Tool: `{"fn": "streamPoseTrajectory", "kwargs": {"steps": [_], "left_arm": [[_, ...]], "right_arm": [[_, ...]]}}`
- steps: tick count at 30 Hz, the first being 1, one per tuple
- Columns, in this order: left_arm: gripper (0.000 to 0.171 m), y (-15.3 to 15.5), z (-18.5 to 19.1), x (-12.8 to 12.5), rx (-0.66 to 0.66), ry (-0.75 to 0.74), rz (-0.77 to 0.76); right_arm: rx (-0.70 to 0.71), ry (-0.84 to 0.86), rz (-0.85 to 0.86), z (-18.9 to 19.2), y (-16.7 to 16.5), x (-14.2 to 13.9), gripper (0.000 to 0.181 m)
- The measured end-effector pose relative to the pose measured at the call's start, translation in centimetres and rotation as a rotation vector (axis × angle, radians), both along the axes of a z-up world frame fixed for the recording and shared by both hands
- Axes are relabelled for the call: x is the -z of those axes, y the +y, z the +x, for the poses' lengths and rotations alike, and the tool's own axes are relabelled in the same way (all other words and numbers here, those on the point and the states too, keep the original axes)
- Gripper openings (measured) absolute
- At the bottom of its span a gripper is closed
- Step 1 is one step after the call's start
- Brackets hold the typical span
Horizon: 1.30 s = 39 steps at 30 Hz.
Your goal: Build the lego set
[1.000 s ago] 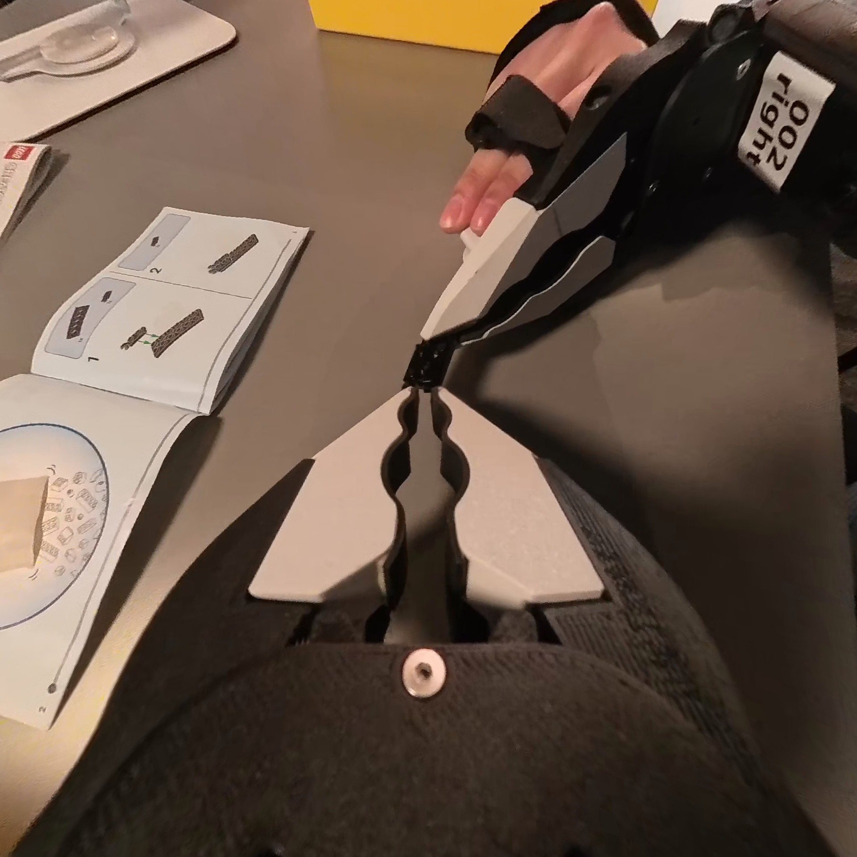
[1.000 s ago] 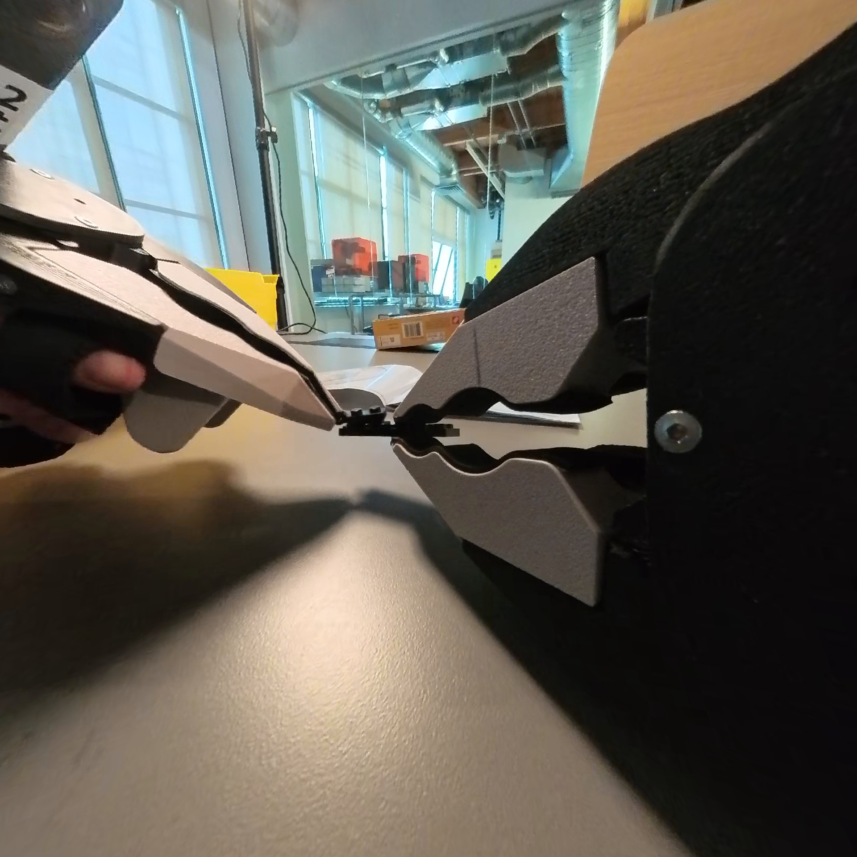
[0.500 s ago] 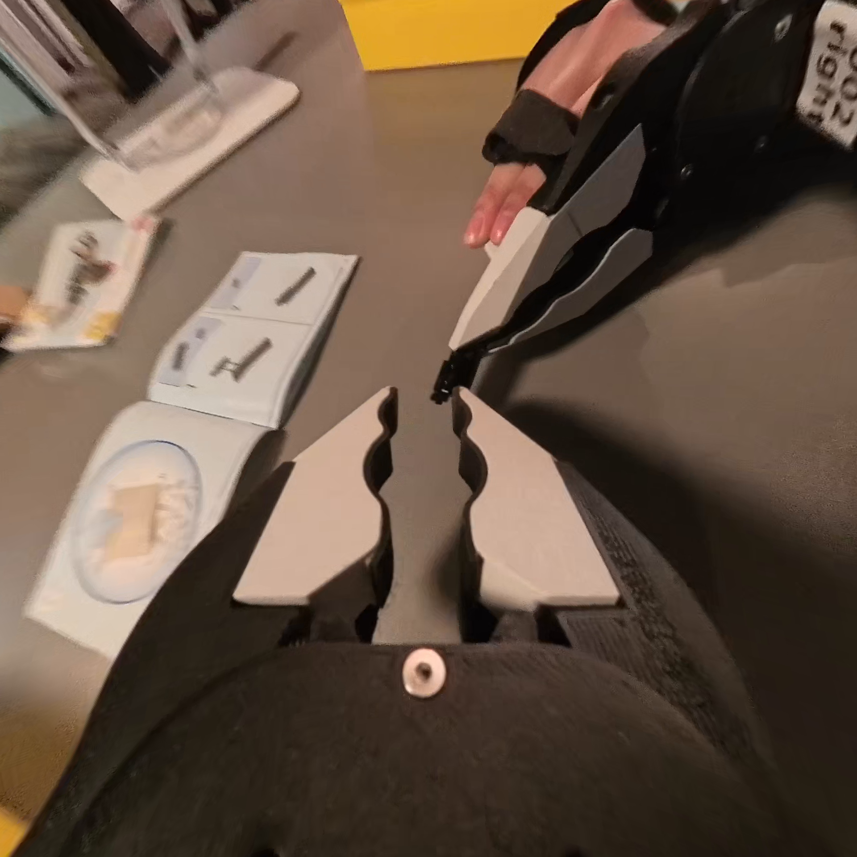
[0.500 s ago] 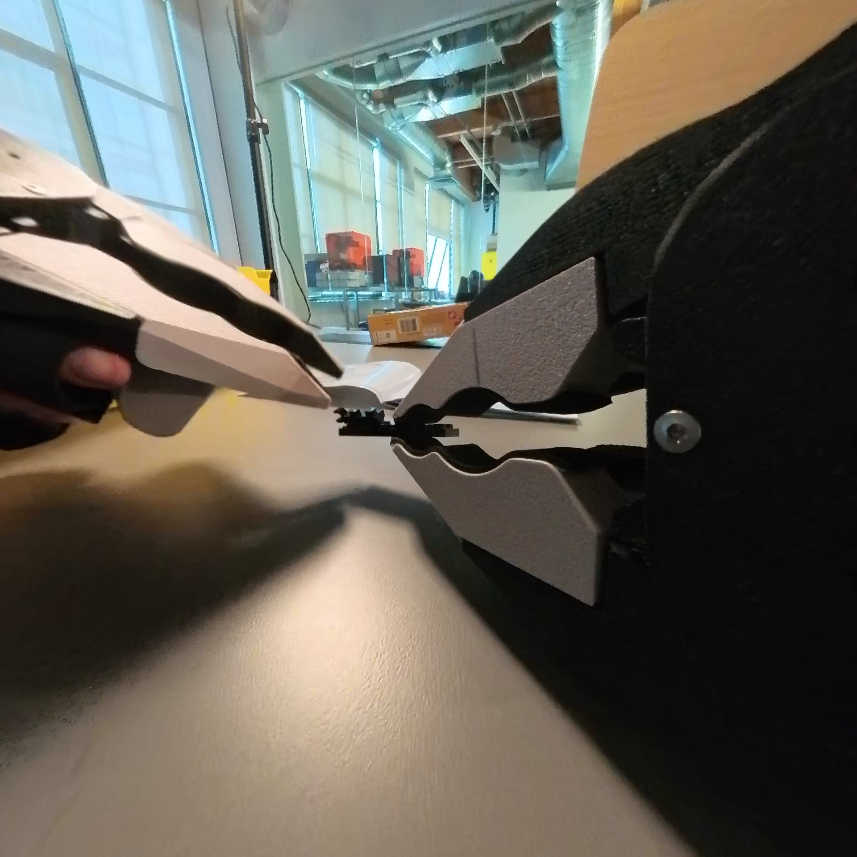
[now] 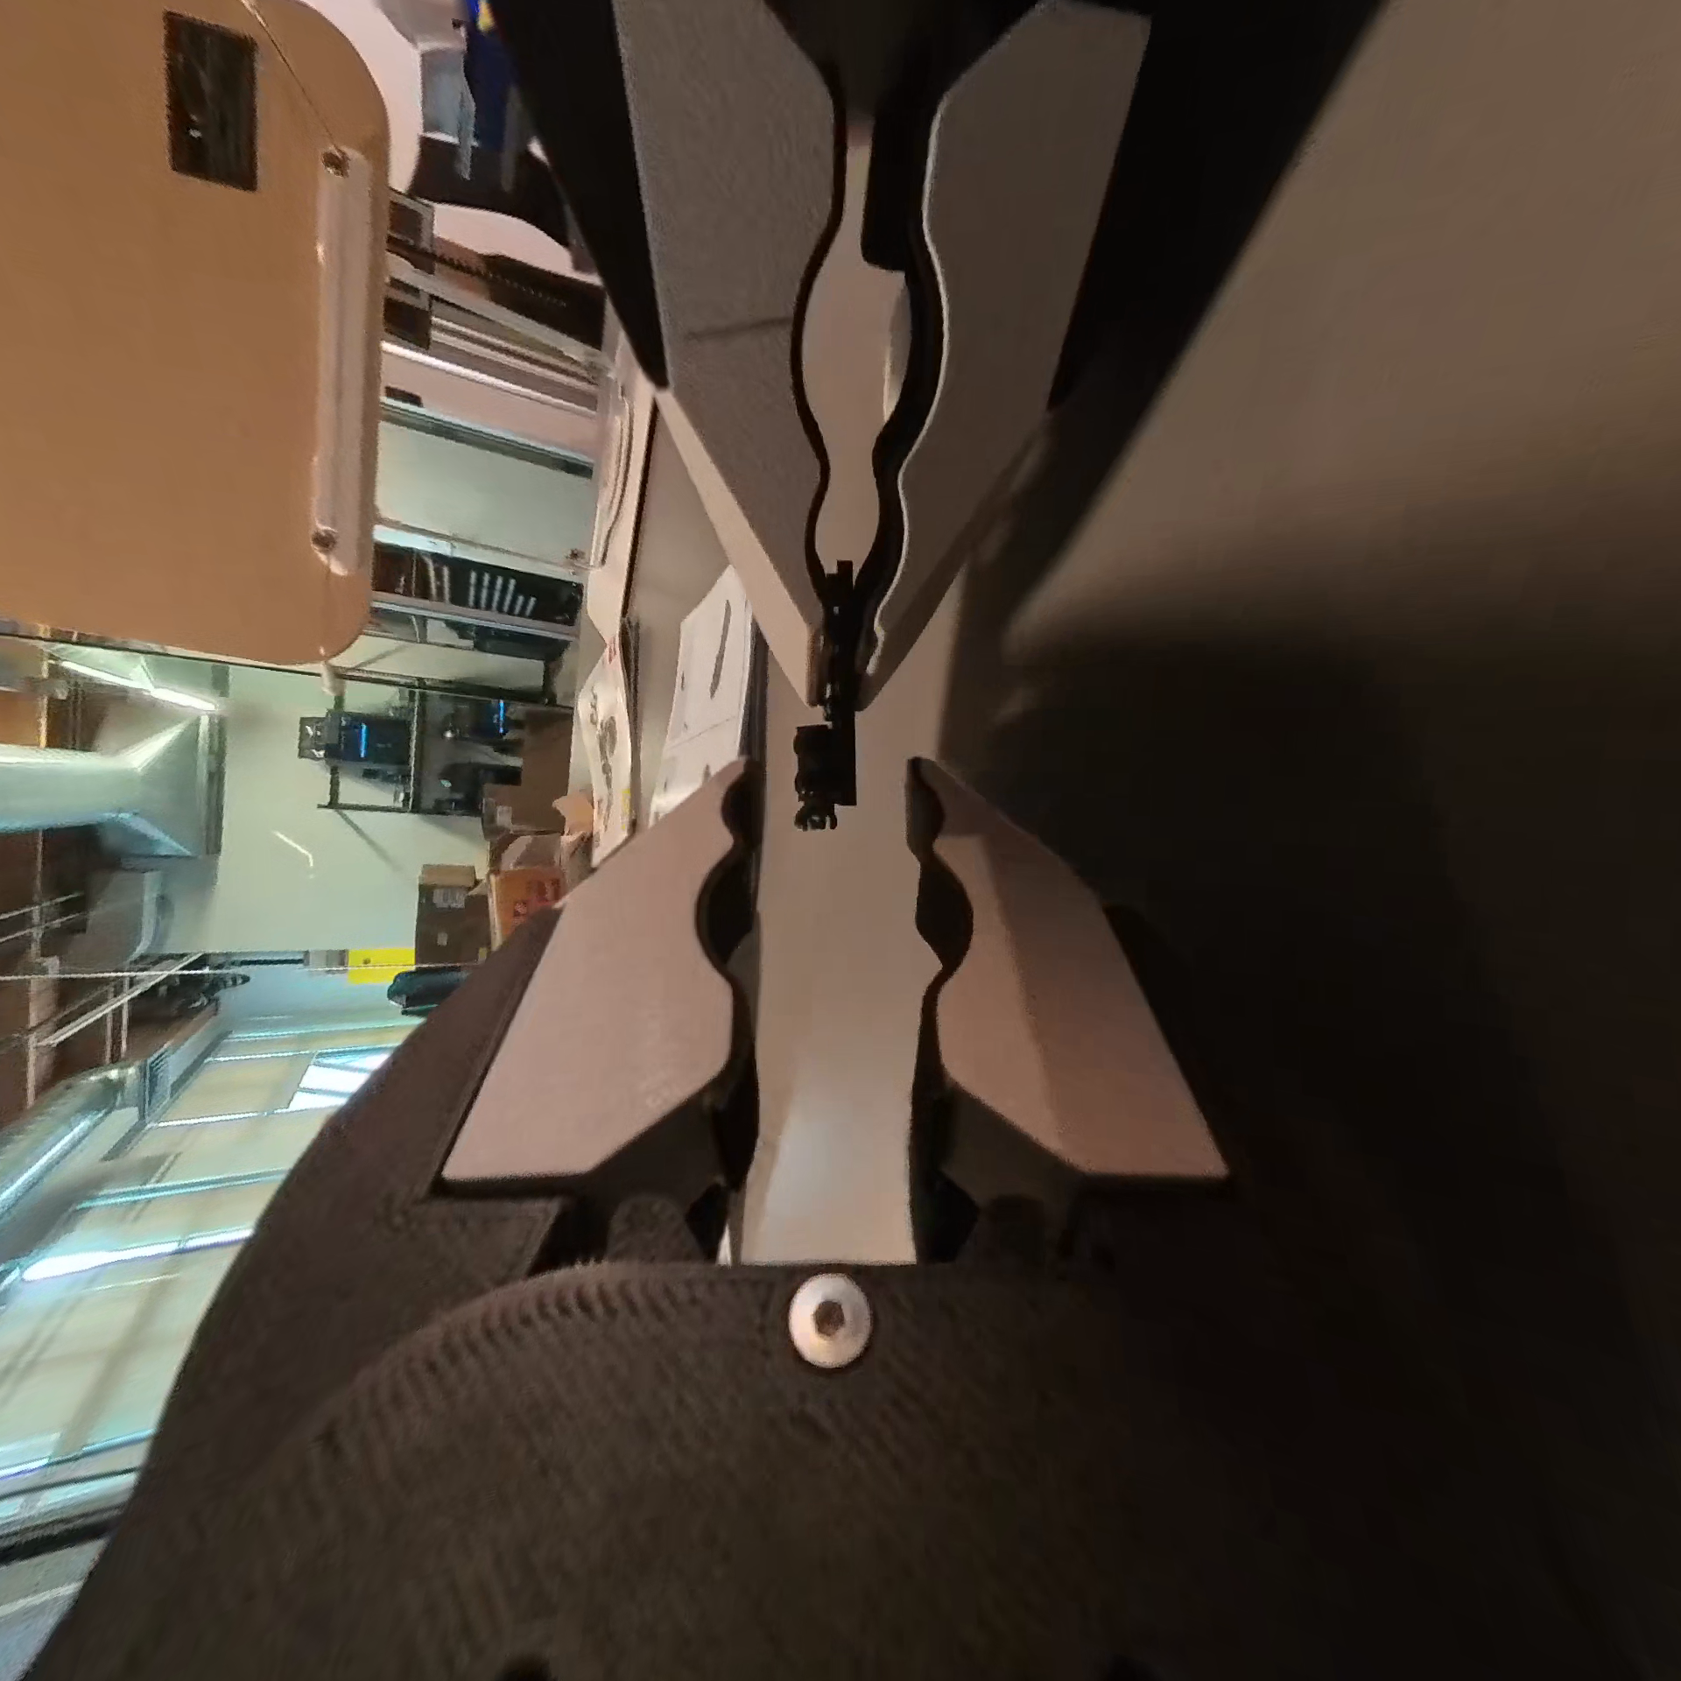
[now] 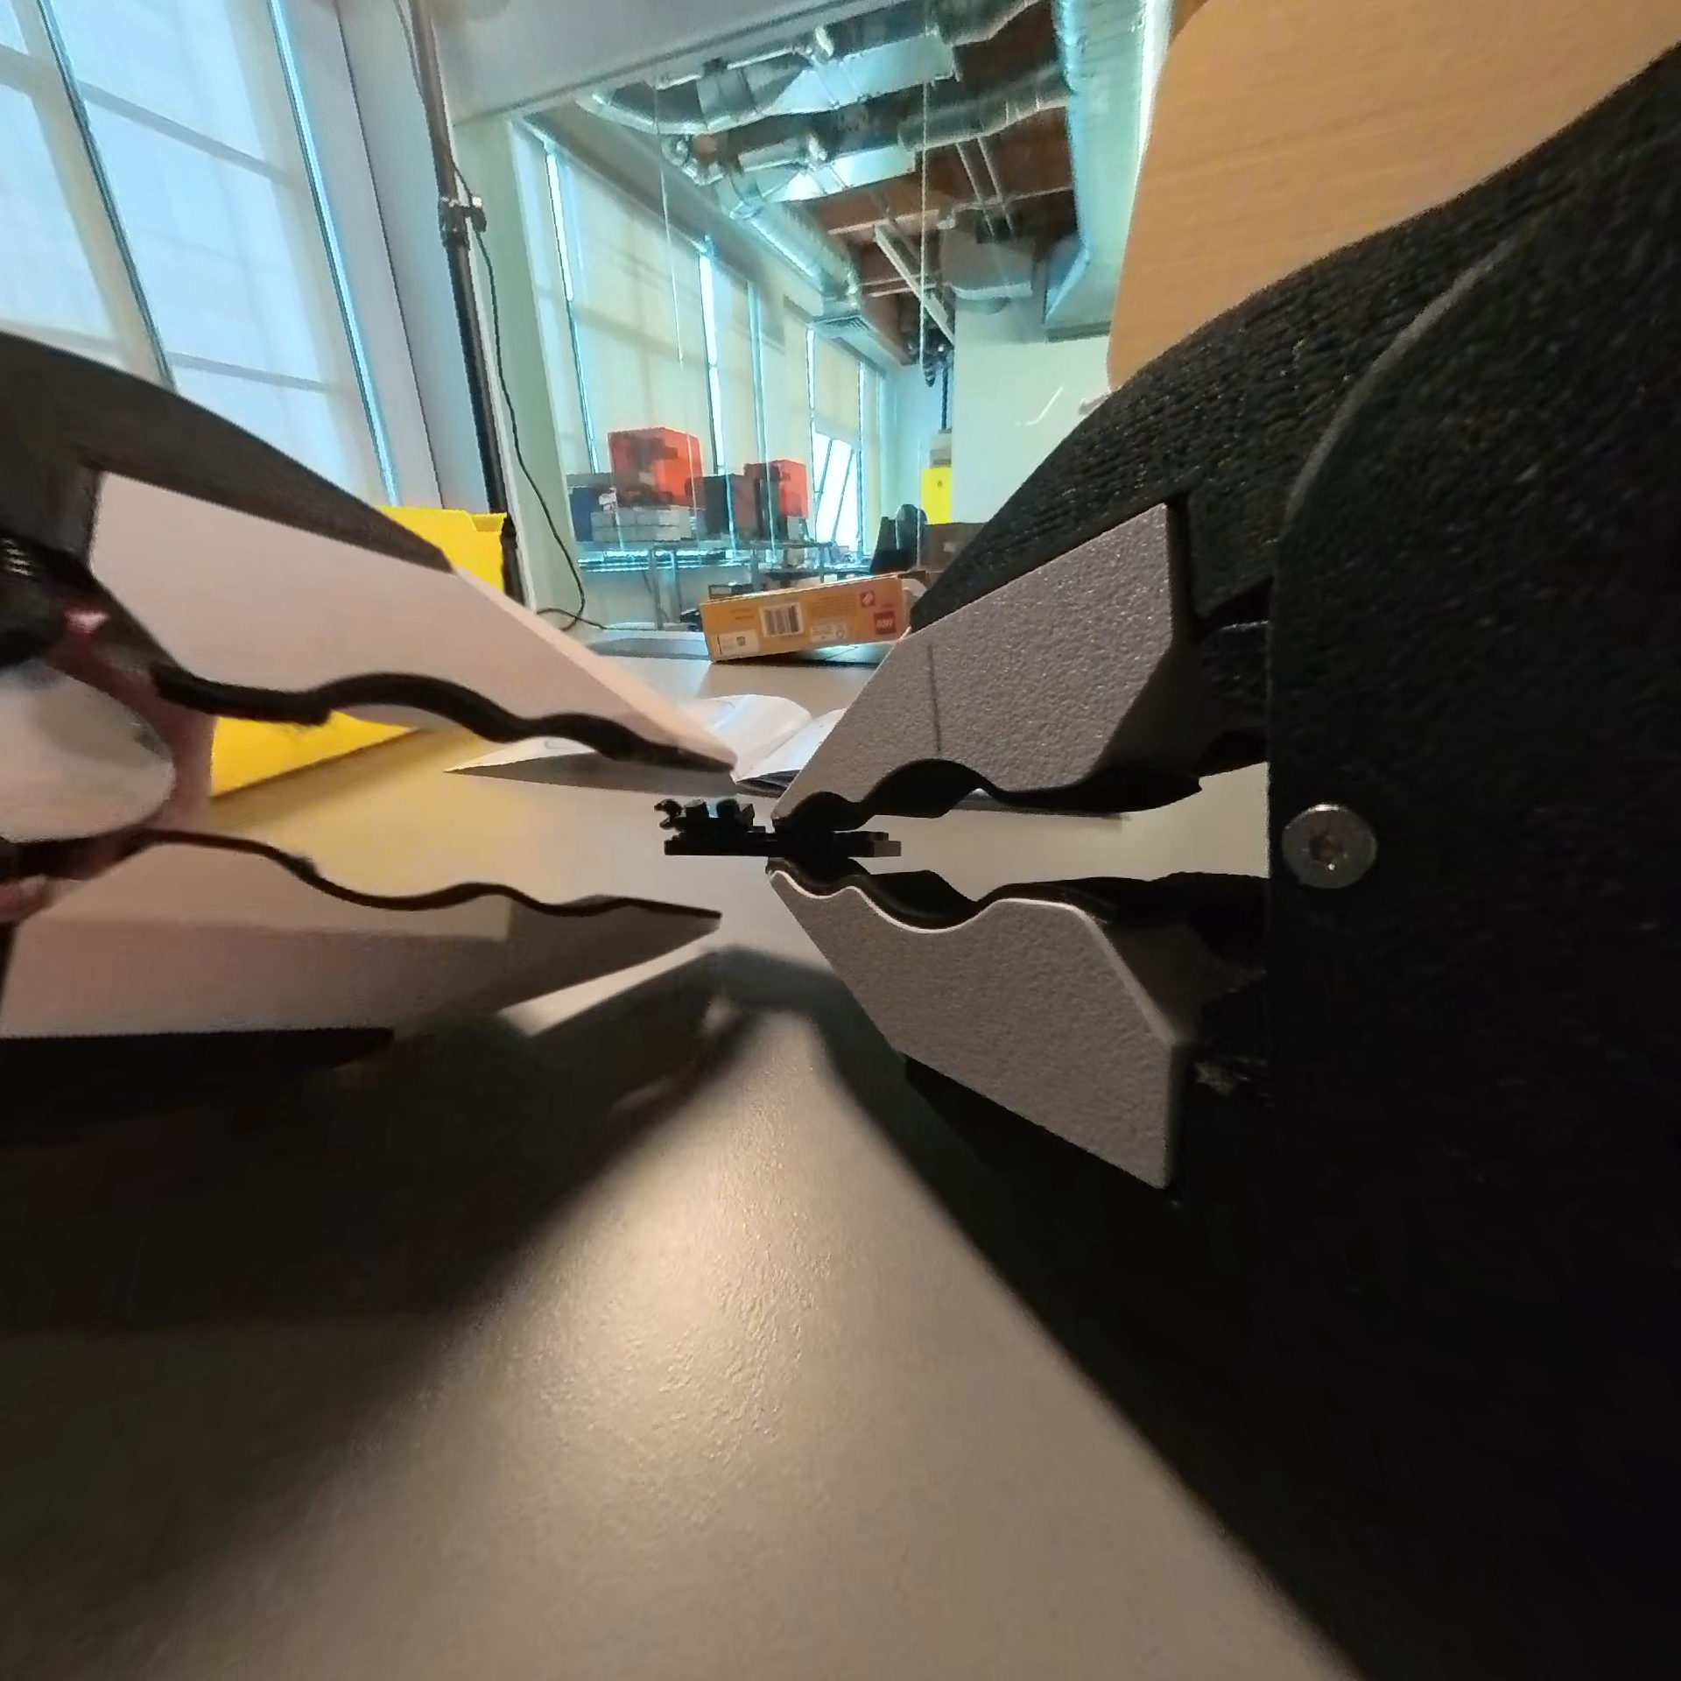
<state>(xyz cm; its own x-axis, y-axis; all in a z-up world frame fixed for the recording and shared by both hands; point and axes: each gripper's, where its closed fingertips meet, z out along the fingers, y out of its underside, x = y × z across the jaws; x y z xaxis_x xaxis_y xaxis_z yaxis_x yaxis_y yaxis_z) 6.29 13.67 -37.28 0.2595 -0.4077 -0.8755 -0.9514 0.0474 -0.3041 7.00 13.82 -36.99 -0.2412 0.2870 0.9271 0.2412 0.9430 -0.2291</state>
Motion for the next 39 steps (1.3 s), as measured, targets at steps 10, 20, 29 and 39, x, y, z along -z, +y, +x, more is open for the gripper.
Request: {"fn": "streamPoseTrajectory", "kwargs": {"steps": [10,20,29,39], "left_arm": [[0.017,0.48,0.00,0.40,0.007,0.068,0.047],[0.010,0.47,-0.05,0.33,0.026,0.113,0.071],[0.008,0.56,-0.40,0.41,0.015,0.210,0.055],[0.008,0.32,-0.30,0.64,0.057,0.124,0.012]], "right_arm": [[0.000,-0.012,-0.004,0.05,-0.16,0.25,0.002],[0.005,-0.016,-0.005,0.06,-0.15,0.37,0.002],[0.025,-0.019,-0.037,-0.07,-0.55,0.34,0.002],[0.021,-0.024,-0.033,-0.16,-0.73,0.45,0.002]]}}
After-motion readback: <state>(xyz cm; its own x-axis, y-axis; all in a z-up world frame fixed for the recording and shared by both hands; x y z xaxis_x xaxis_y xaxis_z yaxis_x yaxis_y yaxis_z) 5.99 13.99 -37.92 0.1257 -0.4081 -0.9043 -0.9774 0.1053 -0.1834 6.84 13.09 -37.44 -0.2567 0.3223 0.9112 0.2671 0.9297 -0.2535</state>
